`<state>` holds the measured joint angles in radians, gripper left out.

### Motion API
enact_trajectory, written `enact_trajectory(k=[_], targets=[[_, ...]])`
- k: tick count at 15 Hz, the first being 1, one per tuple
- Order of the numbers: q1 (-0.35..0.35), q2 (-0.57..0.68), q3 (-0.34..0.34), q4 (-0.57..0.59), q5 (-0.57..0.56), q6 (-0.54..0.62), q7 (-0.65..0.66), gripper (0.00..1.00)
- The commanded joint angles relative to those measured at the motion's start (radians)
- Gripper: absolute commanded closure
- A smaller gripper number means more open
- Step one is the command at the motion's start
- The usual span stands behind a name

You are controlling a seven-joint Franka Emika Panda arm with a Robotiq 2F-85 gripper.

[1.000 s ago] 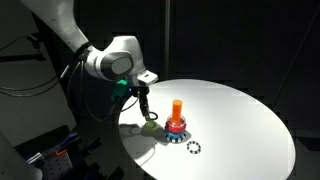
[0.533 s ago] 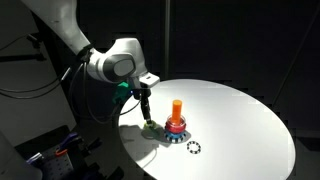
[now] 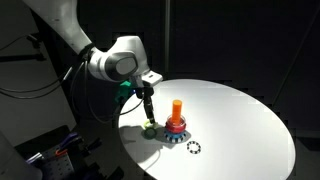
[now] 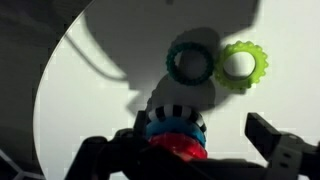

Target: Remove the yellow, green and clear rings from the orange stand and put them on the table

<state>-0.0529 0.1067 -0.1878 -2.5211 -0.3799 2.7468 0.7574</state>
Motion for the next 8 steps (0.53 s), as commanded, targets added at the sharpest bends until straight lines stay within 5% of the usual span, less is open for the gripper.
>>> enact_trajectory(k=[1, 8], targets=[[0.006, -0.018, -0.030, 0.023, -0.073, -0.019, 0.066, 0.00], [-0.001, 0.003, -0.067, 0.051, -0.200, 0.041, 0.198, 0.00]])
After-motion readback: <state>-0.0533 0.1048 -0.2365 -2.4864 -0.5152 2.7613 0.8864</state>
